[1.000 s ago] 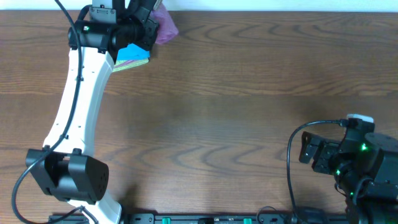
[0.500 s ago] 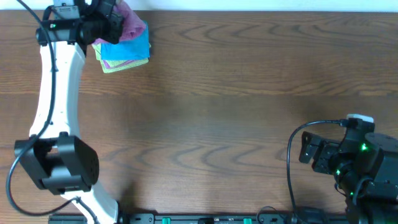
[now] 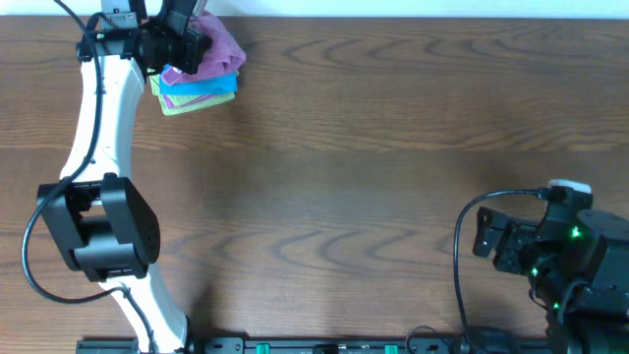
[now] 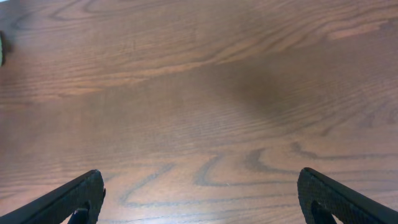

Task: Fold the cloth
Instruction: 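Lower the pink cloth onto the top of the stack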

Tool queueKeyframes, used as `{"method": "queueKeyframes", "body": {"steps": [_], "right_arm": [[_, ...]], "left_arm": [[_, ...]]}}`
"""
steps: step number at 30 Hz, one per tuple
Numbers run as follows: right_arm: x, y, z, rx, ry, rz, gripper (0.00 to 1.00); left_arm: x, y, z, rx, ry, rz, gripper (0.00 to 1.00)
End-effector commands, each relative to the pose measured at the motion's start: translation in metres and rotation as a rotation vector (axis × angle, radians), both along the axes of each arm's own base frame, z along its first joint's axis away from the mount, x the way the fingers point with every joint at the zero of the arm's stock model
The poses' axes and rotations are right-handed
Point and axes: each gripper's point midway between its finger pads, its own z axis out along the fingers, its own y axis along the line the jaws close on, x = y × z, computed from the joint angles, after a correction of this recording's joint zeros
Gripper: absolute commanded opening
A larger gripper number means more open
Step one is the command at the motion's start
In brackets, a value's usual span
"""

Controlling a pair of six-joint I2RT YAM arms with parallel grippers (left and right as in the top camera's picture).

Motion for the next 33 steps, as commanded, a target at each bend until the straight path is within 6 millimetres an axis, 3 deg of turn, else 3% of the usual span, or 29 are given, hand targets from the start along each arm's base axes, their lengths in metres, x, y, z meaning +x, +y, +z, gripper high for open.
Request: {"method": "queueKeyframes", "body": {"steps": [1,5,7,17,33], "right_arm": [[0.000,-0.001,0.001,0.010,-0.008,-0.016,0.99],[0.000,-0.001,0.001,0.010,-0.008,-0.016,0.99],[0.000,-0.001,0.001,0.010,-0.008,-0.016,0.99],[-0.001,-0.001,0.000,0.011,-0.002,-0.016,0.99],[-0.001,-0.001,0.000,0.011,0.000,-0.016,0.99]], "left_arm": [[0.011,-0.002,0.043,0.014,-0.125,-0.039,0.05],[0.018,0.000,0.063,0.032,-0.193,-0.041,0.05],[0.022,0.001,0.063,0.038,-0.206,-0.041,0.06],[0.033,0.012,0.006,0.054,-0.082,0.000,0.05],[0.029,0.022,-0.006,0.082,-0.036,0.030,0.06]]}}
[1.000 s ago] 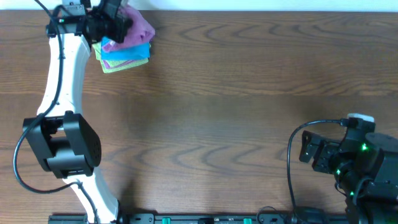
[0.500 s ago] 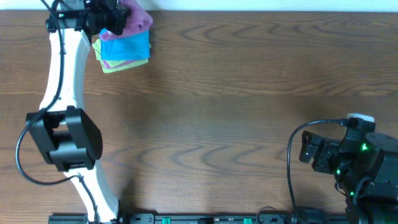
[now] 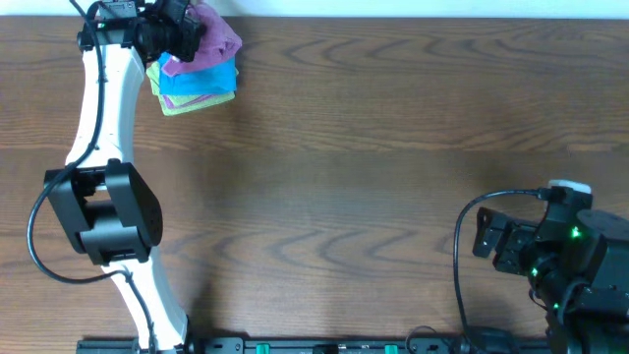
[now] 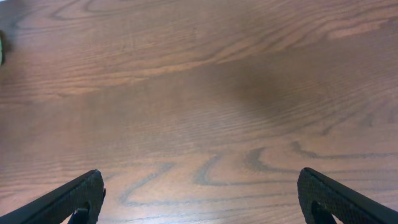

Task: Fold the cloth
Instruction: 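Lower the pink cloth onto the top of the stack, then open the left gripper and pull it back from the stack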

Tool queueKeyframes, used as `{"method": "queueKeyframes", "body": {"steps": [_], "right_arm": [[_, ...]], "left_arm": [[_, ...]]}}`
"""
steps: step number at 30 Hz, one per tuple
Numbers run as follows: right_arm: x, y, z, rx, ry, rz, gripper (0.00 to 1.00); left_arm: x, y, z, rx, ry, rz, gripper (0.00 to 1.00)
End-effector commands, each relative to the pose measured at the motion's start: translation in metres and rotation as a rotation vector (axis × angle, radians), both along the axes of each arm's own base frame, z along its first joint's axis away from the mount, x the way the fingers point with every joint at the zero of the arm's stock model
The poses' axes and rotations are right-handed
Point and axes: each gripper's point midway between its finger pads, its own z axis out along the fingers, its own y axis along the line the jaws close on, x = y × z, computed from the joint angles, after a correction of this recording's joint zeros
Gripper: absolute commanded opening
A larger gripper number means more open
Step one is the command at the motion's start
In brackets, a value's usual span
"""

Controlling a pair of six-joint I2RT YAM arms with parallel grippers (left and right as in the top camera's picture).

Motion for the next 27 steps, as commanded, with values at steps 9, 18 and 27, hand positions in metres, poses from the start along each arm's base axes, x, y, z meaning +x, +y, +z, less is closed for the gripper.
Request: {"method": "queueKeyframes", "body": {"steps": [9,18,27], "right_arm": [[0.001,-0.001,0.002,0.010,-0.015,-0.015,0.99],[0.001,0.001,0.002,0.016,-0.016,-0.010,0.99],[0.003,0.001,0.005,0.049,-0.029,-0.039,0.99]], "left_arm": [[-0.015,0.039,-0.029,0.077,0.137,0.115,0.06],[-0.016,0.063,-0.051,-0.001,0.223,0.237,0.37],[-0.014,0.066,-0.051,-0.015,0.227,0.267,0.95]]}}
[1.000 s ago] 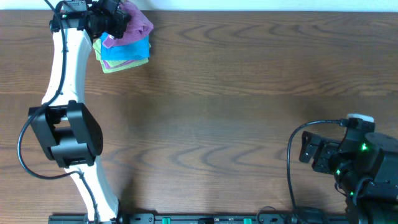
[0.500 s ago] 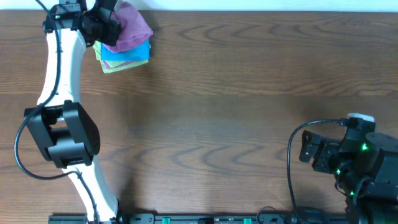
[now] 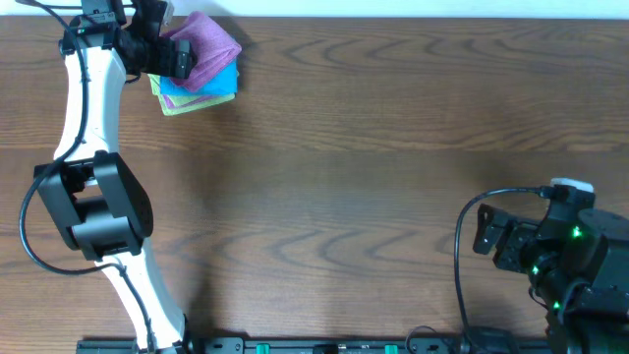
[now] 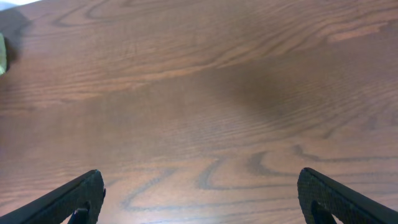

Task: Fold the cloth
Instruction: 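Open the left gripper and pull it back from the stack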

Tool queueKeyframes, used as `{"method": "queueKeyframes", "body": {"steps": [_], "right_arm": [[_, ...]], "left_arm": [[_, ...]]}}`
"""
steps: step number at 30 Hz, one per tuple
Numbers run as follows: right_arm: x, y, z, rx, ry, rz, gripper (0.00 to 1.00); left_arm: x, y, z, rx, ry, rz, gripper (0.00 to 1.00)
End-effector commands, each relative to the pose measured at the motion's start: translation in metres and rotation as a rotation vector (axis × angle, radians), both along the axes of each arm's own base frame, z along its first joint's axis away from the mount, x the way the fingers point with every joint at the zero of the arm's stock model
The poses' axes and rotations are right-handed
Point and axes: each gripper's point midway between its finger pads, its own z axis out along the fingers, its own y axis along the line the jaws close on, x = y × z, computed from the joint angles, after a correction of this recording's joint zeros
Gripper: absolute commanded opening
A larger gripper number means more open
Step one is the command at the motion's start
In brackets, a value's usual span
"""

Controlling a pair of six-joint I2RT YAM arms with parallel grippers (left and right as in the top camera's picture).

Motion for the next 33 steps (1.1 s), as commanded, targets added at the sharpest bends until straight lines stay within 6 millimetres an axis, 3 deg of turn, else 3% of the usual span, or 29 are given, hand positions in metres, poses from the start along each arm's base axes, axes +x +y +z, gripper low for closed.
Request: {"method": "queueKeyframes", "body": {"steps": [1,8,13,17,20,23,31,33], "right_arm": [[0.000,0.001,0.001,0.033,-0.010,-0.023,0.99],[0.000,0.001,0.001,0.032,-0.010,-0.023,0.99],[0.000,0.001,0.002,0.032,-0.011,-0.023,0.99],[0.000,0.001,0.001,0.032,-0.011,-0.023,0.99],[0.000,0.001,0.001,0.032,-0.010,-0.023,0.99],[-0.001,0.001,0.000,0.032,-0.004,-0.023,0.99],[-0.001,0.001,0.000,0.032,-0.003,-0.023,0.99],[-0.001,0.001,0.000,0.033,-0.003,-0.023,0.99]], "left_arm": [[0.003,0.006,-0.001,-0.009,0.005,0.046,0.96],[0.001,0.027,0.004,-0.019,0.021,0.174,0.96],[-0.003,0.029,0.047,-0.013,-0.059,0.179,0.95],[-0.019,0.024,0.084,-0.015,-0.101,0.174,0.95],[-0.040,0.012,0.112,-0.054,-0.109,0.144,0.95],[-0.080,-0.013,0.138,-0.142,-0.067,0.085,0.95],[-0.163,-0.041,0.175,-0.178,0.012,0.021,0.95],[-0.186,-0.055,0.188,-0.212,0.006,-0.034,0.95]]}}
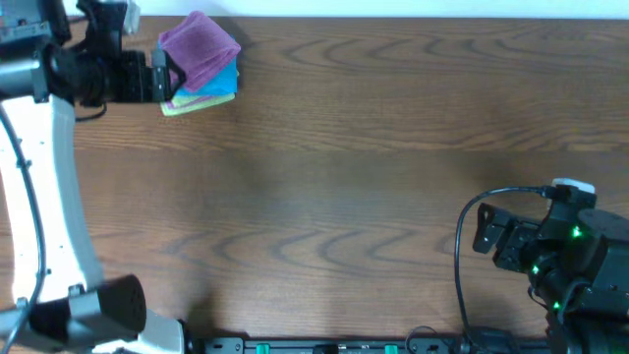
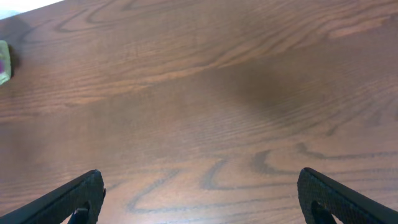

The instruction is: Fold the cloth

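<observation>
A folded purple cloth (image 1: 198, 46) lies on top of a stack at the table's far left corner, over a blue cloth (image 1: 215, 85) and a yellow-green one (image 1: 187, 106). My left gripper (image 1: 163, 77) sits just left of the stack, its jaws apart and nothing between them. The stack's edge (image 2: 4, 62) shows at the far left of the right wrist view. My right gripper (image 2: 199, 202) rests low at the near right of the table (image 1: 393, 177), open wide over bare wood; in the overhead view the right gripper (image 1: 483, 234) points left.
The white left arm (image 1: 29, 187) runs along the table's left edge. Cables and the right arm's base (image 1: 575, 265) fill the near right corner. A black rail (image 1: 324, 346) lines the front edge.
My left gripper was over the purple cloth's left part; now it is off to the left of the stack with the cloth lying free. The right arm has hardly moved.
At first my left gripper was on the bunched purple cloth on top of the stack. A second later it was still there, a little farther back. Then the cloth lay flatter with the gripper at its left side. Now the gripper is clear of it.
</observation>
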Tool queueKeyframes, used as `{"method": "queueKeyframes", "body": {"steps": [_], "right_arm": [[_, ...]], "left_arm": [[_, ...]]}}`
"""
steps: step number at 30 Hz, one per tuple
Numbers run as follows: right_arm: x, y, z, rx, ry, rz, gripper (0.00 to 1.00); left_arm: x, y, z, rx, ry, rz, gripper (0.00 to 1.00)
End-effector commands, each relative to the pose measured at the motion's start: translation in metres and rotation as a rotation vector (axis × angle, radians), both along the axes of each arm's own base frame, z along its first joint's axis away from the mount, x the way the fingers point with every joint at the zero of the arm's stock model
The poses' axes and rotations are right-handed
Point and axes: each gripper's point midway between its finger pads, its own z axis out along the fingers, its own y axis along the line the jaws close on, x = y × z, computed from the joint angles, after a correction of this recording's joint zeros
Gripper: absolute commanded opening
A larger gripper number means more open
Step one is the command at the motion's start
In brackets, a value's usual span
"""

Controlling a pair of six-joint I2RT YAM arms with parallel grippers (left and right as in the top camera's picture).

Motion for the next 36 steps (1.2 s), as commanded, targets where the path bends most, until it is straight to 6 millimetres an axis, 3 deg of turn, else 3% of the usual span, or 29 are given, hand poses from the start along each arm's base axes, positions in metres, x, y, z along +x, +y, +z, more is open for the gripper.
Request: {"method": "queueKeyframes", "body": {"steps": [1,5,12,21,29,36], "right_arm": [[-0.001,0.001,0.000,0.013,-0.003,-0.008,0.99],[-0.001,0.001,0.000,0.013,-0.003,-0.008,0.99],[-0.001,0.001,0.000,0.013,-0.003,-0.008,0.99],[-0.001,0.001,0.000,0.013,-0.003,-0.008,0.99],[-0.001,0.001,0.000,0.013,-0.003,-0.008,0.99],[-0.001,0.001,0.000,0.013,-0.003,-0.008,0.99]], "left_arm": [[-0.030,-0.022,0.029,-0.042,-0.072,-0.088,0.96],[-0.075,-0.032,0.037,-0.039,-0.089,-0.095,0.96],[-0.158,-0.049,0.027,-0.041,-0.133,-0.078,0.95],[-0.226,-0.063,0.023,-0.037,-0.172,-0.075,0.95],[-0.262,-0.061,0.001,-0.013,-0.030,-0.039,0.95],[-0.271,-0.062,-0.004,-0.021,0.018,-0.037,0.95]]}}
